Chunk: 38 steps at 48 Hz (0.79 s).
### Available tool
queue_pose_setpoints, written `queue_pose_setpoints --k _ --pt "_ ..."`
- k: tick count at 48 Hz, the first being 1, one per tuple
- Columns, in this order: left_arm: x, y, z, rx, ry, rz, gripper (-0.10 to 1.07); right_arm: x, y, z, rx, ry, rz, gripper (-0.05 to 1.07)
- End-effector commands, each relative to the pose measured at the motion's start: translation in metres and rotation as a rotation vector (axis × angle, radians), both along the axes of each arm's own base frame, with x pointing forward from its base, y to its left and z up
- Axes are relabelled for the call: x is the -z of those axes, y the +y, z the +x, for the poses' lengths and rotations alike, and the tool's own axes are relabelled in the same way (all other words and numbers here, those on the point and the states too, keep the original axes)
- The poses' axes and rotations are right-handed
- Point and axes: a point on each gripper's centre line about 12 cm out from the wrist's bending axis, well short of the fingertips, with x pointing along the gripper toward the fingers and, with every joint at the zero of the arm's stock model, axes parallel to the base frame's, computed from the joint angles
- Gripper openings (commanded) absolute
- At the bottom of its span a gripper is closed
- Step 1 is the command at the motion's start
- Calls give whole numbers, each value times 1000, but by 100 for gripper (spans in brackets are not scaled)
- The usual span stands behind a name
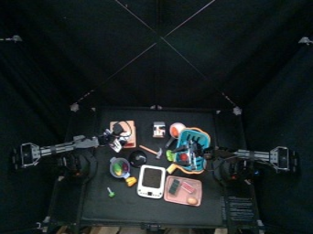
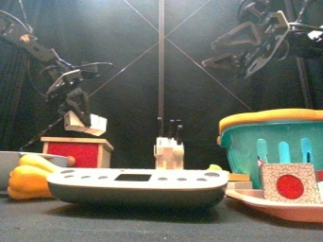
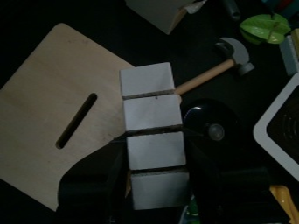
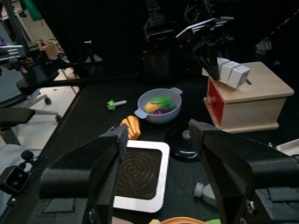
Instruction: Place white sushi roll on stove
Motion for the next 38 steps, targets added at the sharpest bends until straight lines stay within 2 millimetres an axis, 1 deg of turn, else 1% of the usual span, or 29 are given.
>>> queue_pose_setpoints --k 1,5,9,18,19,22,27,32,35,38 --pt "-12 2 6 -3 -33 8 53 -6 0 0 -1 -23 2 91" --pt "-15 -1 9 1 -50 -4 53 -6 0 -1 0 -21 2 91" --pt "-19 -9 15 13 -74 -38 53 -6 0 -1 0 -21 2 91" --pt "-33 -35 40 72 -106 -110 52 -5 0 -1 -1 -20 4 91" --pt "-35 -41 45 87 -98 -121 52 -5 0 -1 0 -20 4 91" --pt "-39 -51 52 108 -55 -136 52 -4 0 -1 0 -17 4 91" --pt "-43 -66 62 121 95 -143 52 -5 0 -1 3 -20 10 91" --pt "-46 -78 73 103 242 -98 52 -3 -1 -1 6 -15 16 91" --pt "-50 -86 83 79 265 -70 52 -3 -1 -2 8 -16 19 91" --pt "-53 -96 94 49 248 -58 52 -3 -1 -2 9 -17 20 91"
